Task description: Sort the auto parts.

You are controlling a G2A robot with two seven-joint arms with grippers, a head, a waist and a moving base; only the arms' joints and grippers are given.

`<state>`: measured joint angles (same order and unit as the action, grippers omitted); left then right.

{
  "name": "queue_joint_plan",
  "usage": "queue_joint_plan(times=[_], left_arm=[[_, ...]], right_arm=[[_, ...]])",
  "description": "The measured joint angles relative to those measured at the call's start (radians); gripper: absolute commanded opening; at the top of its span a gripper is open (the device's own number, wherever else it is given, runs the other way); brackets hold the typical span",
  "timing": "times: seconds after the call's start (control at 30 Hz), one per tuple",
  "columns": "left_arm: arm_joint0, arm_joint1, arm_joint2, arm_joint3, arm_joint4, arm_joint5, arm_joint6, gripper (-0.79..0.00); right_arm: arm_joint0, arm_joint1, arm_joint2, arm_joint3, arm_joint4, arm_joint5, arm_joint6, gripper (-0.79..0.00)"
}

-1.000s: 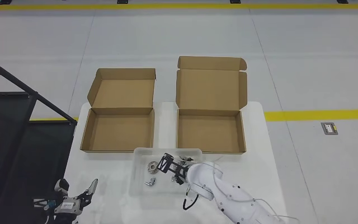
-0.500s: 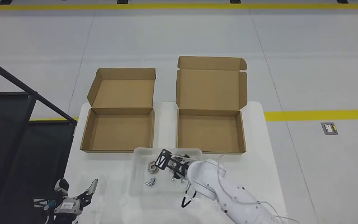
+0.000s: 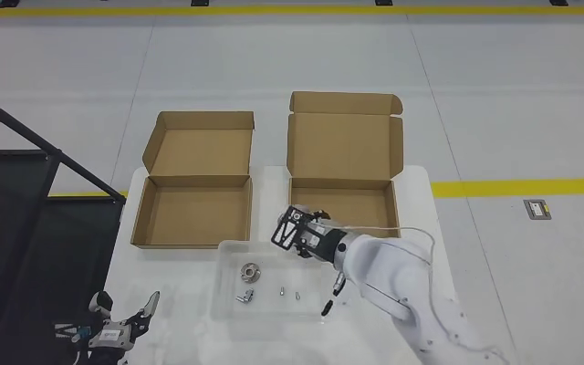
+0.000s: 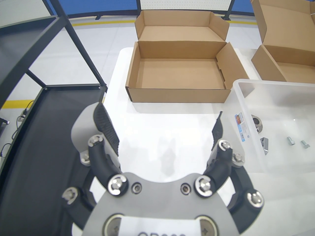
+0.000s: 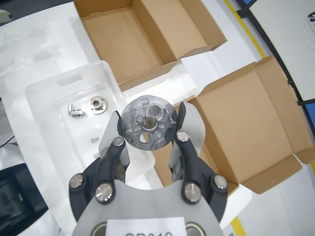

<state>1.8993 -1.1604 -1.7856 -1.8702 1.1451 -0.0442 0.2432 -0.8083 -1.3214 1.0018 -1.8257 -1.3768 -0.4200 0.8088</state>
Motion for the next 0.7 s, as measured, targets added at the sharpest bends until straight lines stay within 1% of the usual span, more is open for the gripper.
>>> queue_joint_plan(times=[0.1,0.2,0.33,0.43,0.53,0.7], left_arm=[[0.0,0.0,0.0,0.0,0.0,0.0,0.0,0.0],[0.0,0.0,0.0,0.0,0.0,0.0,0.0,0.0],[0.0,0.0,0.0,0.0,0.0,0.0,0.0,0.0],[0.0,0.0,0.0,0.0,0.0,0.0,0.0,0.0],[0.0,0.0,0.0,0.0,0.0,0.0,0.0,0.0],[0.0,0.0,0.0,0.0,0.0,0.0,0.0,0.0]], right_arm=[[0.04,-0.008,-0.002,0.066,-0.047,0.075,-0.014,-0.785],[0.107,-0.024,-0.039,0.179,-0.08,0.134,-0.015,-0.785],[0.21,-0.054,-0.093,0.372,-0.072,0.191,-0.037,-0.785],[0.262,-0.075,-0.127,0.497,-0.064,0.232,-0.063,-0.785],[0.301,-0.094,-0.149,0.596,-0.042,0.253,-0.1,-0.785],[0.351,-0.119,-0.181,0.712,-0.026,0.248,-0.123,-0.785]])
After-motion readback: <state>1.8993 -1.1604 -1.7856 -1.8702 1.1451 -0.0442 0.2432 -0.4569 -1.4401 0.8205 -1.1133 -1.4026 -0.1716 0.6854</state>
